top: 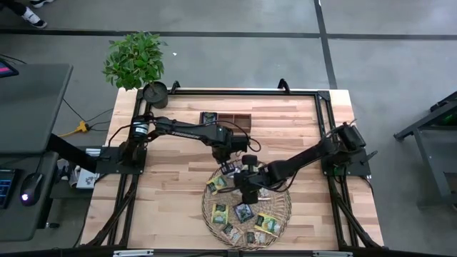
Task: Pick & Place Tea
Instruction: Put the purple tea bag in the left section of the wooden organizer
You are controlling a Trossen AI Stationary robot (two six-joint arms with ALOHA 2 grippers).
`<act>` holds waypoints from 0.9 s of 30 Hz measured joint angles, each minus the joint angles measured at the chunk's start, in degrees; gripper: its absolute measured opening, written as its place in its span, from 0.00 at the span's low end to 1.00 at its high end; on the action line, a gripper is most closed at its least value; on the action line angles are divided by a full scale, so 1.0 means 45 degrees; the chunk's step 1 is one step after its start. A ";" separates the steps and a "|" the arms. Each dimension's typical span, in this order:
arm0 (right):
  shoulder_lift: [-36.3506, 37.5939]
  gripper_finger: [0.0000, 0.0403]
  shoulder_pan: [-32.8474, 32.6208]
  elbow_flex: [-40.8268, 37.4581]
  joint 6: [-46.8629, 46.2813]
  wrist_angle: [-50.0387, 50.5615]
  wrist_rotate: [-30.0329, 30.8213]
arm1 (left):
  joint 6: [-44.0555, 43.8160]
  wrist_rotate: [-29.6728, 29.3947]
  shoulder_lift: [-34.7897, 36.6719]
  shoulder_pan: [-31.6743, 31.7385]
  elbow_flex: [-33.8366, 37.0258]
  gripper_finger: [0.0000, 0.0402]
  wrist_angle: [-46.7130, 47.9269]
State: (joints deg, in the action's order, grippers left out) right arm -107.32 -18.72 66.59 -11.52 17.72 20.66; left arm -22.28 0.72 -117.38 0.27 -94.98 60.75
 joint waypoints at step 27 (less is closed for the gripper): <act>0.0876 0.00 -0.0185 0.0005 0.1362 0.1620 -0.1950 | 0.4186 0.2222 0.0029 0.0024 -0.0010 0.00 -0.1442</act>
State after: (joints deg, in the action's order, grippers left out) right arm -103.37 -19.55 66.61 -5.39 25.02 11.89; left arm -3.44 10.72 -117.25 0.38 -95.02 54.26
